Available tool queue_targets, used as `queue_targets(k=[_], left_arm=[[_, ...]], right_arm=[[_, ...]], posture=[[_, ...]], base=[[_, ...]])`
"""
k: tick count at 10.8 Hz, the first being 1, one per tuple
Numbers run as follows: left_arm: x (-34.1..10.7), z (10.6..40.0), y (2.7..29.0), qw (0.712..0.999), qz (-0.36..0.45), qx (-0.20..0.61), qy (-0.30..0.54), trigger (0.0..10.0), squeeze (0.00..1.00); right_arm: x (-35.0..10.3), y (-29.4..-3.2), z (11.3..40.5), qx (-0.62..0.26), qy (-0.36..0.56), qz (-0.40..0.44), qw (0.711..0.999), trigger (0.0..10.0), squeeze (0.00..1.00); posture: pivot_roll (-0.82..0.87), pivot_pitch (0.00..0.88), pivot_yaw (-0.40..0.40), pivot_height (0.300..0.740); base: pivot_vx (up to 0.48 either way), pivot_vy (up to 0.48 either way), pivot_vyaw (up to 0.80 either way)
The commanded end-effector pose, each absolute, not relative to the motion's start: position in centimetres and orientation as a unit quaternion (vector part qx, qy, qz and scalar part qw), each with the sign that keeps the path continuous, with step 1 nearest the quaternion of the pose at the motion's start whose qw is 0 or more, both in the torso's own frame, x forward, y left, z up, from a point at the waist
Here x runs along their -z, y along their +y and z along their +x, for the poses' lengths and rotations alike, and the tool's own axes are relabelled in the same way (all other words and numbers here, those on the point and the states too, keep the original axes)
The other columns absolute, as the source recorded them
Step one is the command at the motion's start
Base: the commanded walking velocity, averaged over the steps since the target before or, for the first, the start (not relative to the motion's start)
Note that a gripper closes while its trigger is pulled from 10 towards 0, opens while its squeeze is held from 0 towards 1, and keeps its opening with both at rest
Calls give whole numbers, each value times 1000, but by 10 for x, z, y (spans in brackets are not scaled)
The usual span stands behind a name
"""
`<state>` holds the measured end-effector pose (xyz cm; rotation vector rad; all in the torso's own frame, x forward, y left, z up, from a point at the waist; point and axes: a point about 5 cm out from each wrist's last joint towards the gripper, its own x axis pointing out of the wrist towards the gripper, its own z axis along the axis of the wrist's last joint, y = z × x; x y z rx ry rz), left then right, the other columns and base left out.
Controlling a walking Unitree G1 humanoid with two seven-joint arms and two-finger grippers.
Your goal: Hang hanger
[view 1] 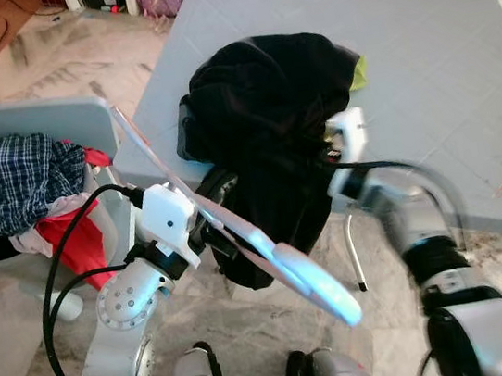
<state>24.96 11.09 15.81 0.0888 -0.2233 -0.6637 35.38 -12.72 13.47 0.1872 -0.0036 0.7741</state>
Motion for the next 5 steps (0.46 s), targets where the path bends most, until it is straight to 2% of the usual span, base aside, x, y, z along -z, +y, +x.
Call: queue_targets(k=[1,4,5], left_arm=[[-162,247,108,934,45,335,-117,10000,0],[-162,248,106,934,44,335,-118,10000,0],[-162,248,106,934,44,334,-119,10000,0]], right_arm=[[-140,-132,363,-322,-4,72,944,0,0],[-151,-139,382,-184,-5,59,981,0,0],[-153,-142,385,-164,-2,56,985,0,0]], posture=[[113,144,-86,740],[110,143,-93,740],[111,143,-96,740]], base=[[0,0,0],[0,0,0],[0,0,0]])
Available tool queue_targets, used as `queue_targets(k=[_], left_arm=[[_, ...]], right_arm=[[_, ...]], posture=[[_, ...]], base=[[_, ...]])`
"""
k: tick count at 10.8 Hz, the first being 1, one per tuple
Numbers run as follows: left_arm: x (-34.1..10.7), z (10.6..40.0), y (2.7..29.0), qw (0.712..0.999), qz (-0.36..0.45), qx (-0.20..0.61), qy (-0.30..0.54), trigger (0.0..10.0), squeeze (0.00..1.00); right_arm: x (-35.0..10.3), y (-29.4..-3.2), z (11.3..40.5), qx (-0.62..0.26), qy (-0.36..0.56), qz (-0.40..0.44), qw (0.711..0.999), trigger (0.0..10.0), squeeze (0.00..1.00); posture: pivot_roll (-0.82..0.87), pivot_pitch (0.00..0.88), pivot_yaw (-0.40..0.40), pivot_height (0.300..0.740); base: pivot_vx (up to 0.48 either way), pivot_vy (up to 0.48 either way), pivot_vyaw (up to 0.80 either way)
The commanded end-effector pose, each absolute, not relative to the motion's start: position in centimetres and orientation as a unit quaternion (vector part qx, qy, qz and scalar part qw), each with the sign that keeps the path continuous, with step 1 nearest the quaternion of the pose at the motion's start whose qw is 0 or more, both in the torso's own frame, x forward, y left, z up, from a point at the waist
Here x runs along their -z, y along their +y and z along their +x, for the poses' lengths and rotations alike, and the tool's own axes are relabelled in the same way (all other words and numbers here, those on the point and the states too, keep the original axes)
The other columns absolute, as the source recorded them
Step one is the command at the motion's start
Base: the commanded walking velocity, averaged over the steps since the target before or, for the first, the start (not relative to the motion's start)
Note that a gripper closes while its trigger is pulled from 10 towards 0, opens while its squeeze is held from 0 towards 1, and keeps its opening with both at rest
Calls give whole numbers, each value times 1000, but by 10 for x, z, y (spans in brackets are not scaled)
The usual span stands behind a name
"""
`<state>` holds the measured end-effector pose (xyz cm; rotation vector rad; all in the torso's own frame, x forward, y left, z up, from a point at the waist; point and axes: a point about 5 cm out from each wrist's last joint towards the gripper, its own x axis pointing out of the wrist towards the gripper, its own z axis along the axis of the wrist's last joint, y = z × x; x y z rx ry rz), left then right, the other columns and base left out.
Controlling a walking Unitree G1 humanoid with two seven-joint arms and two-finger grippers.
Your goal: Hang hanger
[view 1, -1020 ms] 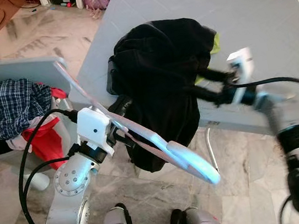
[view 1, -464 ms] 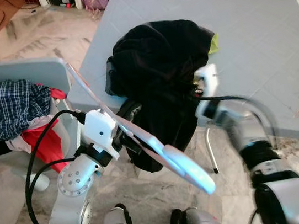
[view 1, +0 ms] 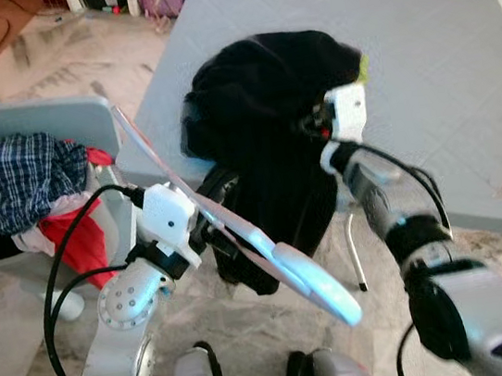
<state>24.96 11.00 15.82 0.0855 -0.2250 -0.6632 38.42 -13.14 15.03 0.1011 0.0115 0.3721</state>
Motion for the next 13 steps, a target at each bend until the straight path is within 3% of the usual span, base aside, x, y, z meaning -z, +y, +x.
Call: queue_targets(k=[1,5,7,10,13], left_arm=[[-162,248,105,934,44,333,-119,10000,0],[-161,248,105,936,44,329,-118,10000,0],[-161,248,105,936,47,329,-117,10000,0],[-122,243,133,957,30,286,-40,10000,0],[-114,242,134,956,45,288,-29,10000,0]], right_arm=[[-156,-143,388,-152,-3,43,987,0,0],[-159,-157,393,-104,-3,16,994,0,0],[-186,-191,403,36,-32,25,999,0,0],[-263,-267,400,212,-143,42,966,0,0],[-299,-300,387,265,-203,12,943,0,0]], posture=[[113,143,-98,740],[107,152,-100,740],[112,160,-100,740],[126,165,-108,740],[122,163,-106,740]], base=[[0,0,0],[0,0,0],[0,0,0],[0,0,0],[0,0,0]])
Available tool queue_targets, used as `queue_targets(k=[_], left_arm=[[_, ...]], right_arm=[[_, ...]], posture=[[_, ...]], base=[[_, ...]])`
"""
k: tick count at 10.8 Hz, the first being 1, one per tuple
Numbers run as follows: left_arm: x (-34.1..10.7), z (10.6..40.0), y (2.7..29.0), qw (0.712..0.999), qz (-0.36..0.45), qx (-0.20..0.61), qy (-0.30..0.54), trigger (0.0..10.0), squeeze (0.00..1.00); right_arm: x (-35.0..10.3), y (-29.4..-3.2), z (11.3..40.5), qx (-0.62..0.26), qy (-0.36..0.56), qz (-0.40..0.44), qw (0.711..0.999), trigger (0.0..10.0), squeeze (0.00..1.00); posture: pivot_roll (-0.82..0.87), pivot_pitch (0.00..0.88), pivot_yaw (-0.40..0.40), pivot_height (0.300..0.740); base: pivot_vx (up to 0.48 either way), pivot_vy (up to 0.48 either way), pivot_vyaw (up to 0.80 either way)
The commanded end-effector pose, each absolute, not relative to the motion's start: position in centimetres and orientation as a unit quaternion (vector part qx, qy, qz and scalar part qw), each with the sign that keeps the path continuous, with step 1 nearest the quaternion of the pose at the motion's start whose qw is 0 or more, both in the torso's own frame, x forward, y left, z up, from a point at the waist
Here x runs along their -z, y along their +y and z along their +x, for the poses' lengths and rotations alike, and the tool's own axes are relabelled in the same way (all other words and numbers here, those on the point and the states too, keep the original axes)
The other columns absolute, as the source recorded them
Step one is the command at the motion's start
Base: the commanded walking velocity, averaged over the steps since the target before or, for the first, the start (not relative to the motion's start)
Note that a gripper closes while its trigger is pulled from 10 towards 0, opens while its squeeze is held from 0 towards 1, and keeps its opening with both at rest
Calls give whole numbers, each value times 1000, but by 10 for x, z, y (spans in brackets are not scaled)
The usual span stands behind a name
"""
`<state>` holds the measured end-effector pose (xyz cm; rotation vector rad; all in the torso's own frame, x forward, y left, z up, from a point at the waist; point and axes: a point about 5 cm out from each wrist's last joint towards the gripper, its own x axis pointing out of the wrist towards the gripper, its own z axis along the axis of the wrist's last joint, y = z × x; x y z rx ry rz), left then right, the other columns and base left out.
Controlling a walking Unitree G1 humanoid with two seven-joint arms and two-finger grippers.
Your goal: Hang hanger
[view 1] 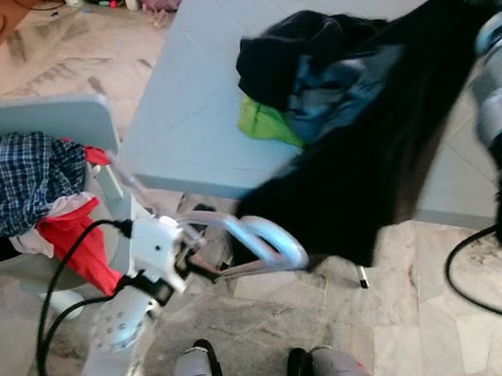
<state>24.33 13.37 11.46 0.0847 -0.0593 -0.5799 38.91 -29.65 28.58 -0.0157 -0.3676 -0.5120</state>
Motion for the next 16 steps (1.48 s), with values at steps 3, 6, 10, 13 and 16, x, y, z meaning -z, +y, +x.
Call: queue_targets(k=[3,6,10,13,16], left_arm=[[-104,236,135,953,48,299,-7,10000,0],[-93,233,133,949,56,310,13,10000,0],[-88,221,140,943,62,327,25,10000,0],[-76,216,139,930,81,355,50,10000,0],[-62,219,155,941,85,321,66,10000,0]], right_arm=[[-287,-321,375,267,-191,-77,941,0,0],[-229,-260,397,-6,-54,-129,990,10000,1000],[-222,-271,383,-105,-45,-224,968,10000,1000],[-233,-290,370,-148,-66,-212,964,10000,1000],[-233,-306,356,-205,-39,-209,955,10000,1000]], posture=[[117,171,-106,740],[111,168,-105,740],[107,175,-104,740],[90,167,-97,740],[76,161,-94,740]], base=[[0,0,0],[0,0,0],[0,0,0],[0,0,0],[0,0,0]])
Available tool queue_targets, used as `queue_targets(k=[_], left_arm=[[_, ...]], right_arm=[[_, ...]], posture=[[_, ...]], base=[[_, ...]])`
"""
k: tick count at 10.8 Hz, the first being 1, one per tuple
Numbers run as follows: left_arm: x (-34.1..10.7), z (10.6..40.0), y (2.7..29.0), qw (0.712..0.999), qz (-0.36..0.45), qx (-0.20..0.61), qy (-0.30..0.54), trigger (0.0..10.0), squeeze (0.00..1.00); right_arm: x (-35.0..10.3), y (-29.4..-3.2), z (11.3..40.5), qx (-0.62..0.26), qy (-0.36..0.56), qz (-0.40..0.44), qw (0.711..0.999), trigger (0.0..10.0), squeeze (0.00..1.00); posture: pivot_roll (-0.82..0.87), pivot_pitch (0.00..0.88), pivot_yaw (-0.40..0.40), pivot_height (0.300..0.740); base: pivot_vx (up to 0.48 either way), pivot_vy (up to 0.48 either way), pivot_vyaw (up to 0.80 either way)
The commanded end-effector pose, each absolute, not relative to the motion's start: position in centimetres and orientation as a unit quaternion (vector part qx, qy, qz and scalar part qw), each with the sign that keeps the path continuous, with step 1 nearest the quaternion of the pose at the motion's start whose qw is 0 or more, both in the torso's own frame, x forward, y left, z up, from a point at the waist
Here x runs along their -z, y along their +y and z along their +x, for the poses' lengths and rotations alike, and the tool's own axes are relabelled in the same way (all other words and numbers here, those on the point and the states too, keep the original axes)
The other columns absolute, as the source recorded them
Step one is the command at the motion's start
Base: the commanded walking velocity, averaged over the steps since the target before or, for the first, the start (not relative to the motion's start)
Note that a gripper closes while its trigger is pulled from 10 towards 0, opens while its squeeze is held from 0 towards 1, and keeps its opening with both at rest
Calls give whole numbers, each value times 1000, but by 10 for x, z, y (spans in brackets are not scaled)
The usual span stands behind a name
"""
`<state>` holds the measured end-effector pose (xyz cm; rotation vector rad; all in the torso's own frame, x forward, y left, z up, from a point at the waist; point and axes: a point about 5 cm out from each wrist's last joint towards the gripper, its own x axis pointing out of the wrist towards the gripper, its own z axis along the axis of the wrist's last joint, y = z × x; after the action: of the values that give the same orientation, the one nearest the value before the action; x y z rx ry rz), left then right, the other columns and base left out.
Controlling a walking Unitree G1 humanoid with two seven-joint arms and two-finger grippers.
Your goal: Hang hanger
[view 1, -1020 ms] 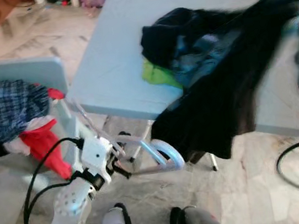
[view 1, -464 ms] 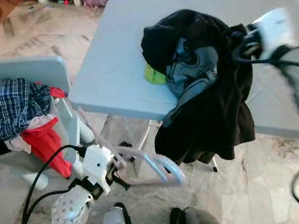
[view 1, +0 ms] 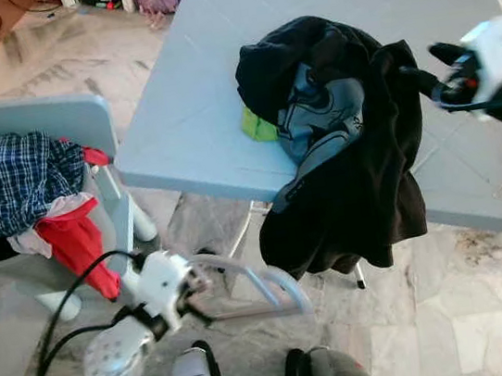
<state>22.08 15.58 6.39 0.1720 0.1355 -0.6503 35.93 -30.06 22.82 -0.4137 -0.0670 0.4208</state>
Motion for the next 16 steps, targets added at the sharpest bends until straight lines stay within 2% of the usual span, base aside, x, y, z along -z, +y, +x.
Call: queue_targets(k=[1,3,4,5,9,10,11,12,14,15,16], left_arm=[[-60,218,154,941,85,321,69,10000,0],[-56,219,154,942,90,315,70,10000,0],[-56,219,155,943,90,314,69,10000,0],[-54,219,154,942,90,315,68,10000,0],[-55,219,153,940,93,322,65,10000,0],[-55,219,152,940,93,322,65,10000,0],[-54,218,149,940,91,323,65,10000,0],[-54,218,148,940,90,324,65,10000,0],[-54,219,148,940,91,324,64,10000,0],[-54,219,148,940,92,323,63,10000,0],[-54,219,147,940,92,323,63,10000,0]], right_arm=[[-234,-307,355,-210,-37,-200,956,10000,1000],[-212,-308,332,-370,76,-147,914,10000,1000],[-206,-309,324,-403,106,-130,900,10000,1000],[-186,-309,305,-460,167,-112,865,10000,1000],[-165,-287,291,-487,192,-61,850,10000,1000],[-160,-276,290,-489,179,-42,853,10000,812],[-152,-262,289,-490,173,-30,854,10000,271],[-146,-255,290,-479,169,-32,861,10000,0],[-119,-231,304,-370,136,-28,919,10000,0],[-111,-221,310,-309,127,-21,942,1216,0],[-107,-215,312,-287,123,-19,950,0,0]], posture=[[74,160,-93,740],[73,156,-96,740],[69,155,-98,740],[64,158,-97,740],[62,163,-88,740],[61,166,-89,740],[60,166,-89,740],[60,167,-88,740],[60,168,-88,740],[59,168,-90,740],[61,170,-90,740]], base=[[0,0,0],[0,0,0],[0,0,0],[0,0,0],[0,0,0],[0,0,0],[0,0,0],[0,0,0],[0,0,0],[0,0,0],[0,0,0]])
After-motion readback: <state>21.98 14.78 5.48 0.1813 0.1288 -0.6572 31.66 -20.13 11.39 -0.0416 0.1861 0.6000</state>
